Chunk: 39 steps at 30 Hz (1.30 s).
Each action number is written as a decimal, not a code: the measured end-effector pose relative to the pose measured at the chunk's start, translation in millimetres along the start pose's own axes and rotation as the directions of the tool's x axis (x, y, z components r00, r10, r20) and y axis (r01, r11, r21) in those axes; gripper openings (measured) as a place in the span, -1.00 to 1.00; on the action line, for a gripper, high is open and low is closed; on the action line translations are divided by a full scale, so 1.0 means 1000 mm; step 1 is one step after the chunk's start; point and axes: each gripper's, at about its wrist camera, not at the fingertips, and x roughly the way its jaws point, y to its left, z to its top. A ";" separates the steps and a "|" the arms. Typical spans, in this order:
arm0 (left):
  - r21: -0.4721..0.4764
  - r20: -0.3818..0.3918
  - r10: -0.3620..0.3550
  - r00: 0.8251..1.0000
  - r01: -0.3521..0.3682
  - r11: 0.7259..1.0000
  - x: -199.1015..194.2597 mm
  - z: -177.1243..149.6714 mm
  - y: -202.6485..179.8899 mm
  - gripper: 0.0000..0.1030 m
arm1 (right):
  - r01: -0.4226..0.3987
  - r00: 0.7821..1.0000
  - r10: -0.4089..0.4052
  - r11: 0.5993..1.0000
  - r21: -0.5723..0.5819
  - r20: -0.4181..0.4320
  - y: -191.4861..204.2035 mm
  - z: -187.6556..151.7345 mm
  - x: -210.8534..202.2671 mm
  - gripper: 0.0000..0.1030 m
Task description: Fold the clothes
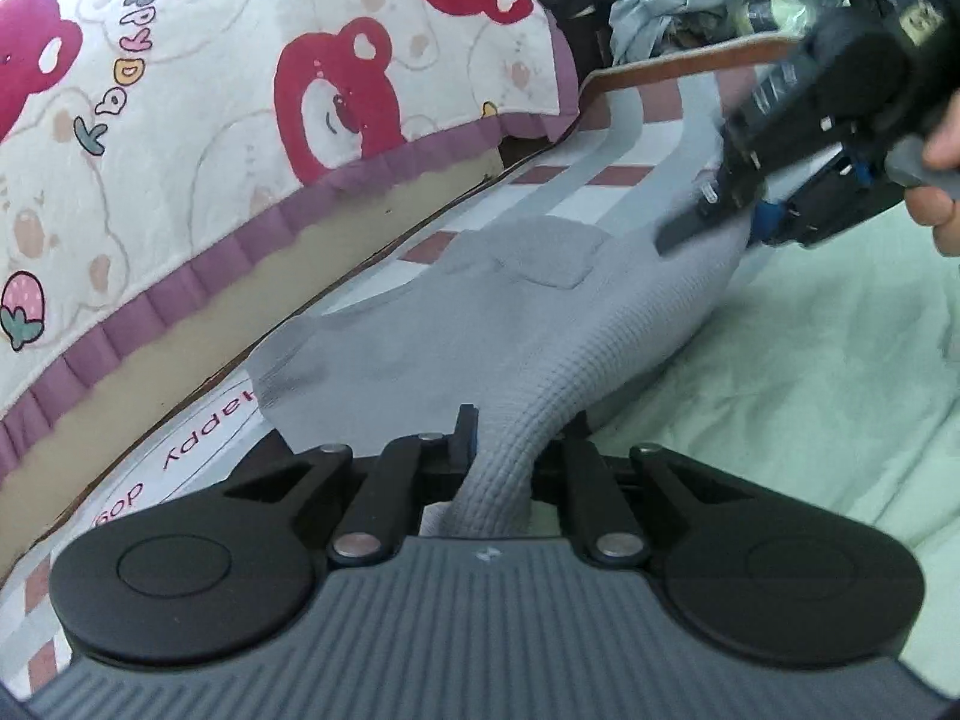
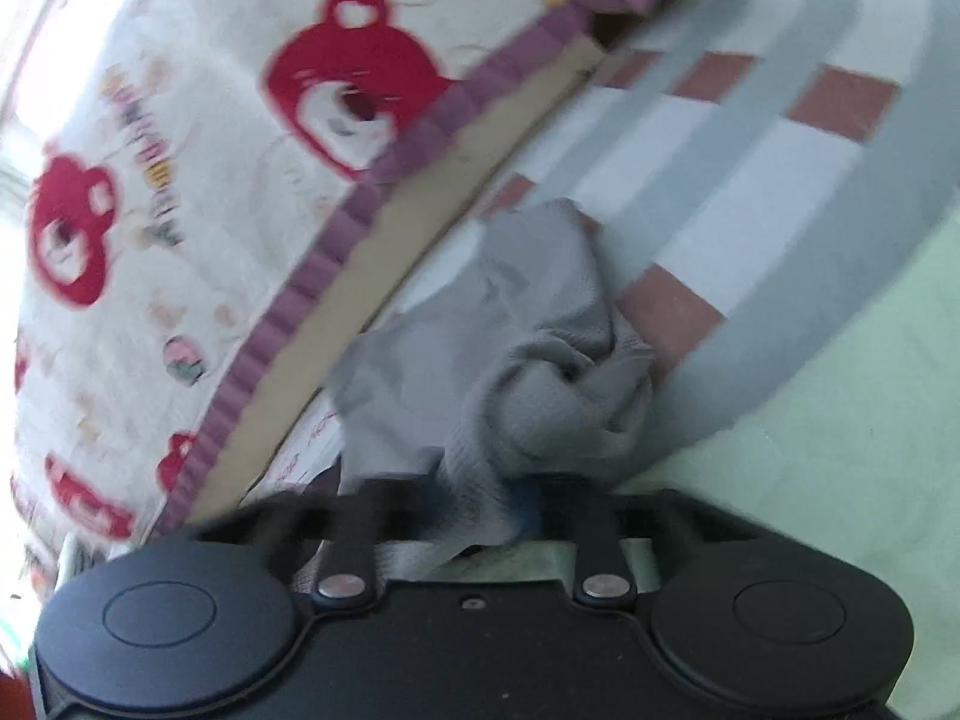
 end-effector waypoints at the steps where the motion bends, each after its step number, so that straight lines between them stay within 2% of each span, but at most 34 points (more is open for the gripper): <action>1: 0.012 0.001 -0.003 1.000 0.003 1.000 -0.007 0.004 0.000 -0.86 | -0.035 0.999 0.035 0.999 -0.015 -0.002 0.004 0.000 -0.008 -0.72; 3: 0.035 0.023 0.003 1.000 -0.003 0.999 -0.037 0.019 0.001 -0.86 | -0.109 0.994 0.108 0.994 -0.030 -0.026 0.012 -0.001 -0.027 -0.74; 5: -0.011 0.033 -0.066 0.997 0.067 0.998 -0.068 0.027 0.006 -0.86 | -0.147 0.988 0.145 0.988 -0.040 -0.059 0.020 -0.008 -0.052 -0.74; 7: -0.056 0.040 -0.134 0.990 0.136 0.989 -0.096 0.033 0.009 -0.86 | -0.148 0.985 0.144 0.988 -0.043 -0.090 0.024 -0.016 -0.073 -0.73; 10: -0.118 -0.046 -0.235 0.971 0.228 0.966 -0.098 0.021 -0.003 -0.85 | -0.090 0.987 0.088 0.996 -0.009 -0.132 0.018 -0.022 -0.077 -0.73; 13: -0.124 -0.111 -0.249 0.962 0.235 0.964 -0.080 0.013 -0.007 -0.84 | -0.074 0.986 0.083 0.995 0.071 -0.144 0.010 -0.019 -0.063 -0.72; 18: -0.246 -0.082 -0.310 0.947 0.283 0.927 -0.067 0.024 0.037 -0.76 | -0.046 0.986 0.054 0.998 0.051 -0.161 0.037 0.013 -0.039 -0.68; 20: -0.274 -0.070 -0.314 0.947 0.284 0.919 -0.057 0.030 0.061 -0.55 | -0.013 0.985 0.027 0.997 0.082 -0.169 0.042 0.033 -0.017 -0.59; 21: -0.314 -0.095 -0.291 0.952 0.249 0.916 -0.044 0.032 0.077 -0.36 | -0.001 0.984 0.016 0.996 0.085 -0.176 0.042 0.042 -0.003 -0.56; 22: -0.349 -0.109 -0.292 0.950 0.238 0.906 -0.029 0.031 0.091 -0.36 | 0.026 0.983 -0.007 0.995 0.099 -0.183 0.038 0.050 0.013 -0.56; 23: -0.385 -0.121 -0.295 0.948 0.229 0.894 -0.013 0.030 0.104 -0.38 | 0.051 0.981 -0.028 0.992 0.115 -0.190 0.034 0.058 0.029 -0.43; 25: -0.472 -0.146 -0.307 0.940 0.206 0.857 0.016 0.017 0.124 -0.66 | 0.010 0.981 0.023 0.985 0.171 -0.192 0.026 0.065 0.054 -0.41; 26: -0.478 -0.159 -0.296 0.942 0.189 0.858 0.027 0.008 0.126 -0.76 | -0.004 0.986 0.030 0.987 0.161 -0.162 0.026 0.067 0.060 -0.40; 27: -0.485 -0.170 -0.285 0.943 0.171 0.858 0.037 -0.001 0.128 -0.83 | -0.008 0.990 0.027 0.991 0.133 -0.139 0.028 0.067 0.062 -0.39; 29: -0.516 -0.158 -0.265 0.951 0.150 0.843 0.046 -0.021 0.130 -0.85 | -0.004 0.994 0.008 0.999 0.037 -0.108 0.037 0.060 0.056 -0.38; 30: -0.562 -0.138 -0.273 0.952 0.152 0.813 0.048 -0.032 0.133 -0.85 | 0.012 0.997 -0.014 1.000 -0.023 -0.082 0.043 0.055 0.049 -0.31; 31: -0.600 -0.116 -0.279 0.953 0.157 0.785 0.049 -0.040 0.135 -0.85 | 0.025 0.998 -0.032 0.991 -0.132 -0.045 0.052 0.047 0.038 -0.26; 33: -0.603 -0.100 -0.282 0.954 0.167 0.780 0.050 -0.043 0.137 -0.85 | 0.087 0.996 -0.080 0.947 -0.308 0.034 0.064 0.027 0.019 0.02; 34: -0.589 -0.085 -0.270 0.959 0.170 0.790 0.049 -0.039 0.138 -0.86 | 0.132 0.991 -0.112 0.918 -0.373 0.074 0.067 0.017 0.012 0.05; 36: -0.576 -0.065 -0.245 0.967 0.164 0.801 0.047 -0.031 0.139 -0.86 | 0.224 0.975 -0.198 0.879 -0.421 0.106 0.061 0.001 0.014 0.05; 39: -0.565 -0.070 -0.221 0.973 0.144 0.813 0.040 -0.019 0.137 -0.86 | 0.304 0.952 -0.284 0.857 -0.416 0.111 0.048 0.002 0.027 0.06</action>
